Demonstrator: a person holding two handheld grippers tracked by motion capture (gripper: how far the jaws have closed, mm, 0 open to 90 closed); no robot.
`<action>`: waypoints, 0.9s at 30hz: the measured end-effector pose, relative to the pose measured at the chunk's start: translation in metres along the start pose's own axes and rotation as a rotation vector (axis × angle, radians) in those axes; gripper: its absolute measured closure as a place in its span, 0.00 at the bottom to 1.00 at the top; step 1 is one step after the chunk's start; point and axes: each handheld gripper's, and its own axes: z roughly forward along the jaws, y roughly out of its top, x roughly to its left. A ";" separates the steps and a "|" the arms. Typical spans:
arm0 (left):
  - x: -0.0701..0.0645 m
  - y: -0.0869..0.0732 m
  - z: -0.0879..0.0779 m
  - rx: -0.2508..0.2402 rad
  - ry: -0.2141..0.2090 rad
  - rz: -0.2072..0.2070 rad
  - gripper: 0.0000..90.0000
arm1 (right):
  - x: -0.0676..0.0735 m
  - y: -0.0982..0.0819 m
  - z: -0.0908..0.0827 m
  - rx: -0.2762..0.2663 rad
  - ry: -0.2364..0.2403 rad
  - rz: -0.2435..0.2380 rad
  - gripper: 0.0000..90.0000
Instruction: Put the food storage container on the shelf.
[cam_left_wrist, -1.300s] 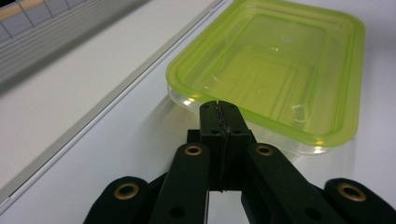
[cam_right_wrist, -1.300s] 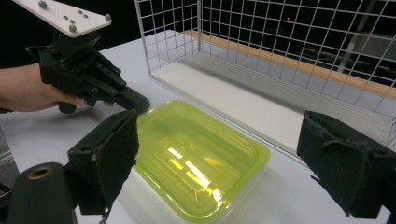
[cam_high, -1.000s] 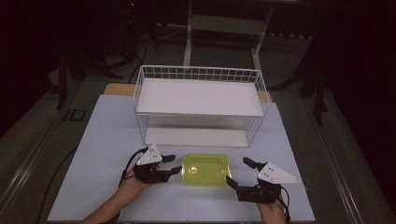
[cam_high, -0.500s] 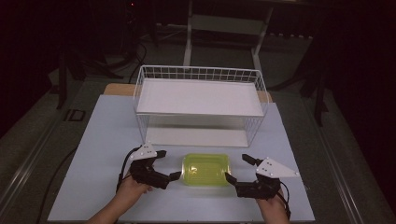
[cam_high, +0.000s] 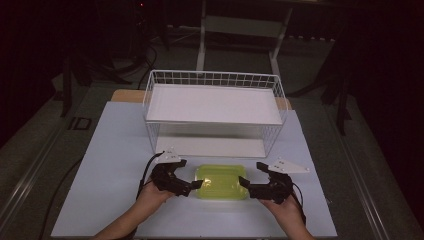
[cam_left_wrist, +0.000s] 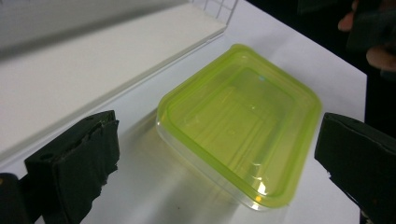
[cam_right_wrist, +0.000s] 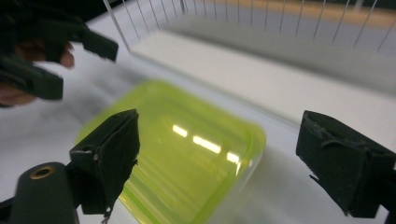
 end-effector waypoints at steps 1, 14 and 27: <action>0.000 -0.001 0.002 0.004 0.010 -0.002 0.06 | -0.001 -0.002 0.004 0.027 -0.004 0.007 0.17; 0.008 -0.015 0.018 0.076 0.027 -0.161 0.57 | -0.011 -0.022 0.027 0.176 -0.008 0.155 0.41; -0.002 -0.014 0.015 0.086 -0.001 -0.156 0.72 | -0.009 -0.024 0.021 0.222 0.007 0.158 0.72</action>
